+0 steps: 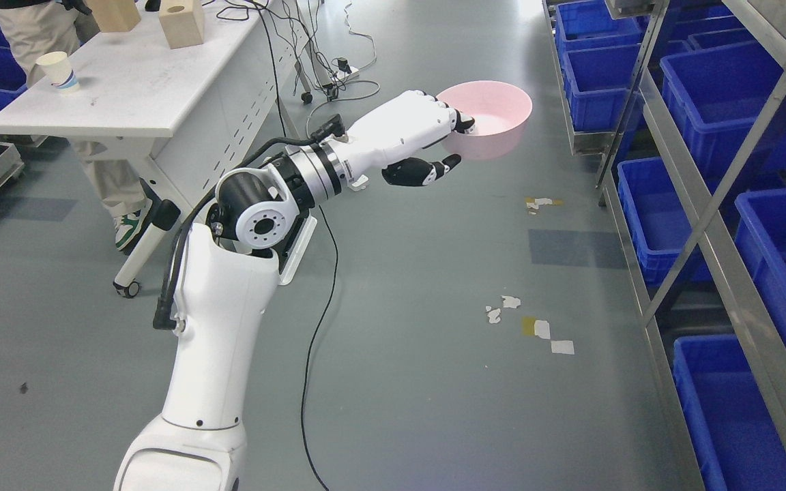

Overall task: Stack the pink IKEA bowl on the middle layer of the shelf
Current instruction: 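Hold the pink bowl raised in the left hand while the robot turns and drives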

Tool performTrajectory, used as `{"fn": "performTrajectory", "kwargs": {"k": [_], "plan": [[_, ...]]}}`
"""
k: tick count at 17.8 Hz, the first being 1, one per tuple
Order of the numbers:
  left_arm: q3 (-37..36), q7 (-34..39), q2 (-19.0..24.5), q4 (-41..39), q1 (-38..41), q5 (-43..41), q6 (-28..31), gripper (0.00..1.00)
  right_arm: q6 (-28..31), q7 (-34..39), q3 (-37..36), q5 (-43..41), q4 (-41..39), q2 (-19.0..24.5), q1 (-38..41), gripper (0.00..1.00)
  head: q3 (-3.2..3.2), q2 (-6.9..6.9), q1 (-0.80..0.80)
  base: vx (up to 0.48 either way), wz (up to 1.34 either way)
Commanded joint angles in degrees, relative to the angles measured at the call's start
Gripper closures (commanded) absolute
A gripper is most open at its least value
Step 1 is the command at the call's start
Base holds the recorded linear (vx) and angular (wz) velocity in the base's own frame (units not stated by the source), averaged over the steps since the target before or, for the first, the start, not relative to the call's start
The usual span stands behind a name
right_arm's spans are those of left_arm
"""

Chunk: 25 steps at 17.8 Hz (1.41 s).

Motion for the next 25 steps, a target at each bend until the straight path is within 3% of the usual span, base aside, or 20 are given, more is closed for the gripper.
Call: {"fn": "performTrajectory", "kwargs": {"k": [1,25], "plan": [[0.0,0.0,1.0,-0.6,0.0,0.0,-0.1,0.93,0.0,0.0,0.0,0.0,-1.0,-1.0,1.2,0.0,0.0,0.0,0.0,0.336,-0.03],[-3.5,1.5,1.0,-0.6,-1.5,2.3,-0.3,0.92,0.0,0.0,0.0,0.0,-1.0,-1.0,1.2,0.0,0.0,0.0,0.0,0.313,-0.01]]}}
